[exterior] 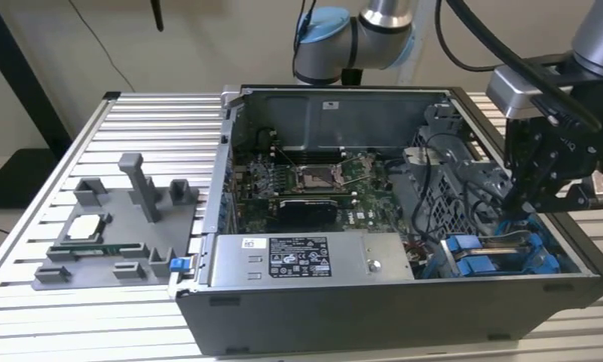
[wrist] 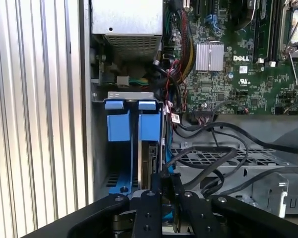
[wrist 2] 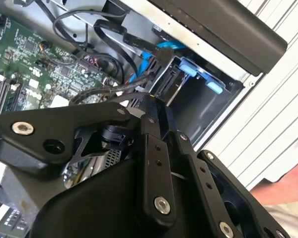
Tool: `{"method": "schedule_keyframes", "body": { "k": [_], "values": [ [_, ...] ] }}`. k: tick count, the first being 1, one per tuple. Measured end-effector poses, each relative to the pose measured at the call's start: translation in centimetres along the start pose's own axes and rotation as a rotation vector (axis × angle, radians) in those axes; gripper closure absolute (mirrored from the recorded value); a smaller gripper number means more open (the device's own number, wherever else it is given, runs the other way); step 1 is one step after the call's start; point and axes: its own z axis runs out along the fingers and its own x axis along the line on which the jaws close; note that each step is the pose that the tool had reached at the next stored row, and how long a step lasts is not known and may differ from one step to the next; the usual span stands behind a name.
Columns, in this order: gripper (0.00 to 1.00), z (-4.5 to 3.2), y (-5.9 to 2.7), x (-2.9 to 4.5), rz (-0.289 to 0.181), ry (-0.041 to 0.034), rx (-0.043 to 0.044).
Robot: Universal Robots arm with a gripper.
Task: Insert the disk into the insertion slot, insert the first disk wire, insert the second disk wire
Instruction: 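Insert the first disk wire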
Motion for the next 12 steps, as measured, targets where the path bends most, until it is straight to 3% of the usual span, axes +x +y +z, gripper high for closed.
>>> {"method": "schedule_keyframes", "body": {
  "k": [4,7,12],
  "values": [
    [1.00,0.61,-0.19,0.20,0.000,-0.0005,-0.0024],
    [1.00,0.95,-0.61,0.33,0.001,-0.0016,-0.0089],
    [1.00,1.31,-1.12,0.60,0.002,-0.0099,-0.0303]
  ]
}}
